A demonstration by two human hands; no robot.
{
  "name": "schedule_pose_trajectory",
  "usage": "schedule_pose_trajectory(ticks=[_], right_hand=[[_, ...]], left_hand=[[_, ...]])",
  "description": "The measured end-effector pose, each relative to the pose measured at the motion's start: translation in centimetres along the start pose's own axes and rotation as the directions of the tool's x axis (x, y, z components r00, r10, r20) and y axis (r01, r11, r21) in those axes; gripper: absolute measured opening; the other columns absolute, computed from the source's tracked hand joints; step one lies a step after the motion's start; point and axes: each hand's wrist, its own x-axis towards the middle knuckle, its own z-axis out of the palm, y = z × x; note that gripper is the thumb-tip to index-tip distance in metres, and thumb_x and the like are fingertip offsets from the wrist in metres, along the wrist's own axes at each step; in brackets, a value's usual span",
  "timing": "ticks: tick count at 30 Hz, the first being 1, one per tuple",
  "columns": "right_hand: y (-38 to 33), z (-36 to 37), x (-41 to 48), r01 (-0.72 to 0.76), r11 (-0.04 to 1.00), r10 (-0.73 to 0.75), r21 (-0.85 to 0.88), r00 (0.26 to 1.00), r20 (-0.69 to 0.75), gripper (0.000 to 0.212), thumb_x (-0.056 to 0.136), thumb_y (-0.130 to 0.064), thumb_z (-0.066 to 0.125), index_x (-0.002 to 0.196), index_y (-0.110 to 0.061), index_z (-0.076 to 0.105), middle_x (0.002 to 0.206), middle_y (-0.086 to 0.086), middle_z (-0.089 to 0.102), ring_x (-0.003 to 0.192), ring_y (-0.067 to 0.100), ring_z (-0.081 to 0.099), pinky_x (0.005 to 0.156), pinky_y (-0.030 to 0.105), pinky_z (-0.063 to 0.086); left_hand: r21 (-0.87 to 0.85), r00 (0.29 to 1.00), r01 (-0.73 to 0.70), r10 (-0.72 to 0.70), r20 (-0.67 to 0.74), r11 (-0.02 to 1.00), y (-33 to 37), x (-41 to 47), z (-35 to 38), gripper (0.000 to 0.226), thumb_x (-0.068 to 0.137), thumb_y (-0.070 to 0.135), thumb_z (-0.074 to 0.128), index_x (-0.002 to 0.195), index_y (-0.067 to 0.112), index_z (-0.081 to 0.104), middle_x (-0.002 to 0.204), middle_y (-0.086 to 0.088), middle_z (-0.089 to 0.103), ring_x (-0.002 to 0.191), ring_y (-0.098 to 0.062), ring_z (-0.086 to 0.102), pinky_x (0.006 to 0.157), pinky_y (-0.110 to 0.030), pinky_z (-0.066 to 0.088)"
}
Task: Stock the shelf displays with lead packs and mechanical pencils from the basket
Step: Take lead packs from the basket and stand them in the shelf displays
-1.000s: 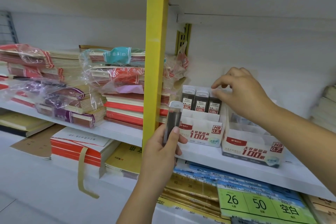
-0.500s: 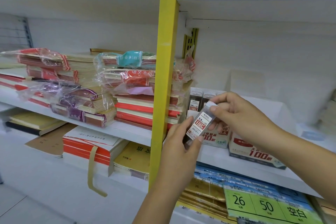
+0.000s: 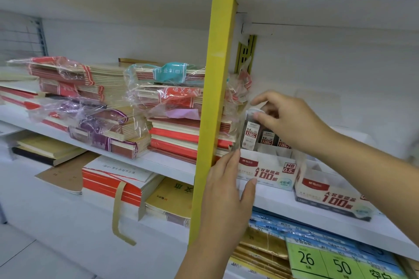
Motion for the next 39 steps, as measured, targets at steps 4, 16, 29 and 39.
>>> schedule_pose_trajectory(ticks=[4,16,29,39], right_hand=[[1.0,1.2,1.1,0.032,0.981,-0.035,-0.194,0.999,-0.013,0.012,0.086,-0.037,0.067,0.093,-0.03,0.06,0.089,-0.011,0.055,0.091,0.01,0.052,0.073,0.027,0.041],[0.2,-1.0,-2.2,0.037,0.956,-0.078,-0.291,0.988,-0.132,0.027,0.096,-0.029,0.054,0.121,-0.029,0.063,0.098,-0.013,0.052,0.099,0.008,0.042,0.078,0.024,0.034],[6.0,6.2,-33.1,-0.542,0.779,0.477,0.316,0.838,0.264,0.02,0.097,-0.016,0.053,0.092,-0.031,0.065,0.071,-0.007,0.064,0.059,0.005,0.056,0.054,0.017,0.043],[12.7,22.2,-50.0,-0.9,0.416,0.702,-0.13,0.227,0.675,0.04,0.095,-0.026,0.059,0.134,-0.02,0.052,0.129,0.003,0.059,0.096,0.013,0.059,0.077,0.021,0.042]], left_hand=[[-0.013,1.0,-0.007,0.008,0.023,1.0,-0.3,0.0,0.0,0.063,0.099,0.043,0.053,0.155,0.038,0.023,0.154,0.023,0.031,0.139,0.004,0.025,0.114,-0.017,0.025],[-0.014,1.0,0.006,-0.006,0.024,1.0,0.7,-0.9,-1.1,0.056,0.099,0.034,0.056,0.151,0.039,0.035,0.147,0.027,0.035,0.133,0.01,0.025,0.103,-0.002,0.018],[0.164,0.734,0.027,-0.131,0.666,0.986,-5.3,-17.9,1.8,0.034,0.096,0.021,0.064,0.129,0.021,0.06,0.128,0.005,0.053,0.11,-0.013,0.056,0.092,-0.025,0.045],[0.423,0.303,0.38,-0.543,0.783,0.822,-15.4,-32.5,10.7,0.057,0.096,0.027,0.066,0.147,0.015,0.043,0.151,-0.004,0.045,0.133,-0.018,0.047,0.086,-0.003,0.023]])
